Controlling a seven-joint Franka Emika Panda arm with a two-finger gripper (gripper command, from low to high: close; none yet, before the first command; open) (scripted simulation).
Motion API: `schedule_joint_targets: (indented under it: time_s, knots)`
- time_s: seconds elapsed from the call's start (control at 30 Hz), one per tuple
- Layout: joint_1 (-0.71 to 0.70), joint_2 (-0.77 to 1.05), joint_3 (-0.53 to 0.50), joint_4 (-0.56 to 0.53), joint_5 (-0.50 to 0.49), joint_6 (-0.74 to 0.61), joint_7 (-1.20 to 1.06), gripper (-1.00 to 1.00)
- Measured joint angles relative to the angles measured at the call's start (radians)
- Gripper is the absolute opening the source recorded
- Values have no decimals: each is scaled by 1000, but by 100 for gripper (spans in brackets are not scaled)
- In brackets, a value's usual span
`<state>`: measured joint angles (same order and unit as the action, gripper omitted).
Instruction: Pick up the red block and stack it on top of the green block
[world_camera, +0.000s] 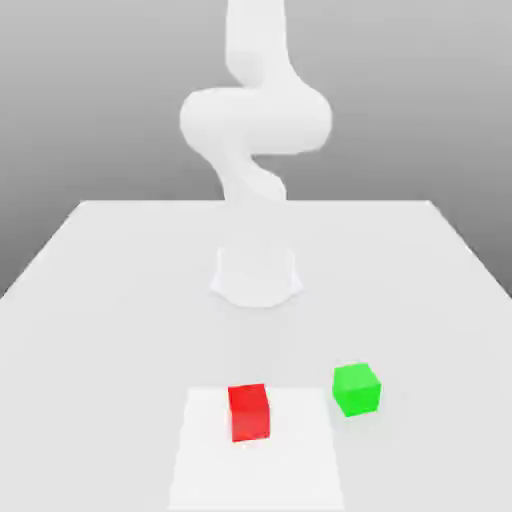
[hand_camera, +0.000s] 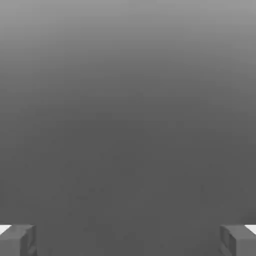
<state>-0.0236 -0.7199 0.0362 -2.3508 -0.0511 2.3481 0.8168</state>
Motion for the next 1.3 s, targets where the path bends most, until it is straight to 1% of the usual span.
schedule_joint_targets:
  time_s: [0.2,0.33,0.43,0.5,0.57,0.63,0.67,0.73,0.87,1.13,1.17,1.3]
  knots:
    - [-67,229,63,-132,-111,124,27,0]
    - [-92,373,65,-216,-155,204,25,0]
    - [-98,476,52,-280,-164,267,6,0]
    - [-96,541,40,-323,-150,311,-21,0]
    - [-90,601,29,-367,-114,356,-65,0]
    - [-77,656,22,-411,-47,401,-130,0]
    - [-68,681,24,-433,1,423,-173,0]
    - [-61,718,26,-444,39,455,-205,0]
    - [-62,783,21,-435,45,512,-209,0]
    - [-44,936,-4,-419,15,642,-189,0]
    - [-40,954,-9,-418,10,658,-187,-100]
    - [-40,954,-9,-418,9,657,-185,-100]
